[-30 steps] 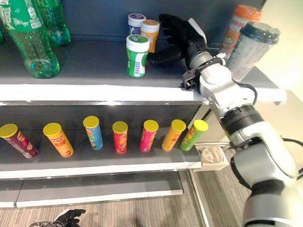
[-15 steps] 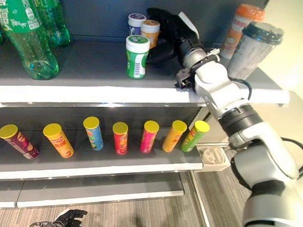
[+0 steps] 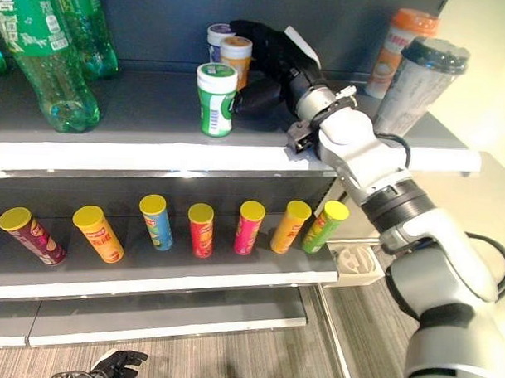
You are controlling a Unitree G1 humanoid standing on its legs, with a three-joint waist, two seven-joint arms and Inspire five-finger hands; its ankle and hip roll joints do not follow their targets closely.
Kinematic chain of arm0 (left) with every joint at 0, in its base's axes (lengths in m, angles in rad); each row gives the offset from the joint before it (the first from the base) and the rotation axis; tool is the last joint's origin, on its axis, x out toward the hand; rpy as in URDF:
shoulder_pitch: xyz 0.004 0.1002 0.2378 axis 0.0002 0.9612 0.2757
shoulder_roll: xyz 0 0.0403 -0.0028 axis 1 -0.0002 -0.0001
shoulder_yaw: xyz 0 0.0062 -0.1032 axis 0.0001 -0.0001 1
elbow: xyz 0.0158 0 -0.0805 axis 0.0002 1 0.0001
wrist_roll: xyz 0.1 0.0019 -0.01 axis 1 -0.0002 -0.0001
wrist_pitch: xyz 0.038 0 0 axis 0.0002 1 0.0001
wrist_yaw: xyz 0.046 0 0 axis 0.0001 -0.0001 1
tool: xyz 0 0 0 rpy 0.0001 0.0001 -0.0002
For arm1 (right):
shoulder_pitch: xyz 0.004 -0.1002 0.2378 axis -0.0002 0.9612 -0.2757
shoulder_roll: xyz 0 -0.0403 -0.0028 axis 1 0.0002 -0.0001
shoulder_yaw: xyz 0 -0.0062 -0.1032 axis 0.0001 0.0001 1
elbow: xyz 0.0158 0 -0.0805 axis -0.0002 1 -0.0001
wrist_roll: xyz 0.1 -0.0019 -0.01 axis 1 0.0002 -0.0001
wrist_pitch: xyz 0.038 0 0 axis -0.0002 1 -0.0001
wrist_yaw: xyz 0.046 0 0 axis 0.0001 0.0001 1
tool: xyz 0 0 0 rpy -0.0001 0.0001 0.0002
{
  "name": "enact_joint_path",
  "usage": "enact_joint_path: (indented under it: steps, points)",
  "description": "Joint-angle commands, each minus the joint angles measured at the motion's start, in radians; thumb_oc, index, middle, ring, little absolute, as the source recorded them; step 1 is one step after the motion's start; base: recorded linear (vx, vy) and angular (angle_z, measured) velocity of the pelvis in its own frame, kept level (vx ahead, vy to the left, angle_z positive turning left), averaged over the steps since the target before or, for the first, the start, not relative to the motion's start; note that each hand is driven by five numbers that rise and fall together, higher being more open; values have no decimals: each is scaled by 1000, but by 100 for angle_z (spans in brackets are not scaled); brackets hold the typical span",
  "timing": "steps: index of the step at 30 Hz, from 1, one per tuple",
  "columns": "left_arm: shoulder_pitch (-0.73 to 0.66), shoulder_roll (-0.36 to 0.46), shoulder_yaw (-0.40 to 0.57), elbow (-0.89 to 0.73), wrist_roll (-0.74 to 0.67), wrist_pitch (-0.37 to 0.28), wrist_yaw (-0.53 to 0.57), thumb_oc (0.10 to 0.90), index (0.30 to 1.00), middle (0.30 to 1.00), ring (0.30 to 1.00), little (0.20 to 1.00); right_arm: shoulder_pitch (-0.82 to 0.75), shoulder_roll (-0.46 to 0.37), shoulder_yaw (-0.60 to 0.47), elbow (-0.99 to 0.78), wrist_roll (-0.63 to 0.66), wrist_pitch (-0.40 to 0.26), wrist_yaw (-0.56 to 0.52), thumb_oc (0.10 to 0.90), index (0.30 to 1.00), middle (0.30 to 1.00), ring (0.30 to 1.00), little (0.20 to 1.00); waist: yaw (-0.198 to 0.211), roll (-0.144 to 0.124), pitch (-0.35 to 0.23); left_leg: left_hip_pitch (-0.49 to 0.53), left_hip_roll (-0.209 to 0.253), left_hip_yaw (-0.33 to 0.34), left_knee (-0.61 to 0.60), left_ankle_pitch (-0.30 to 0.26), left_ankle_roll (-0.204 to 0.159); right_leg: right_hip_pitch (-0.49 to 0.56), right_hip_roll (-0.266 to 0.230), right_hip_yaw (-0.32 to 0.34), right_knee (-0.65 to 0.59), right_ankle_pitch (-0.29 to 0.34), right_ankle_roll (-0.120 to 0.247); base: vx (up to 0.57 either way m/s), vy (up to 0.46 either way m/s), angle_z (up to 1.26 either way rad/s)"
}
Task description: Put the goods on the table back onto the shelves and tidy them up.
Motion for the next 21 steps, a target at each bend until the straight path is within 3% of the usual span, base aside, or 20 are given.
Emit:
enact_joint_path:
  steps: [1,7,8,21]
  points:
    - [-26,44,-12,-19,18,-36,-5,736,804,804,804,804,-70,-53,-44,5,29,-87,-20,800,900,900,900,900,29,-75,-22,124,-11,-33,2,-124,-53,15,1,10,22,44,43,0,0,0]
    - [-24,45,-10,-19,22,-37,-5,769,853,853,853,853,-61,-70,-56,19,8,-87,-31,800,900,900,900,900,28,-73,-22,124,-11,-31,2,-126,-53,15,0,10,21,45,44,0,0,0]
    - [-22,46,-12,-18,23,-37,-3,800,900,900,900,900,-67,-80,-66,47,-1,-87,-43,800,900,900,900,900,26,-73,-19,124,-11,-31,2,-126,-52,13,-1,10,21,46,45,0,0,0]
    - [-20,53,-4,-15,6,-41,2,800,900,900,900,900,-104,-124,-95,126,-101,-88,-105,800,900,900,900,900,18,-70,-19,126,-12,-29,2,-131,-49,10,-1,16,22,51,45,0,0,0]
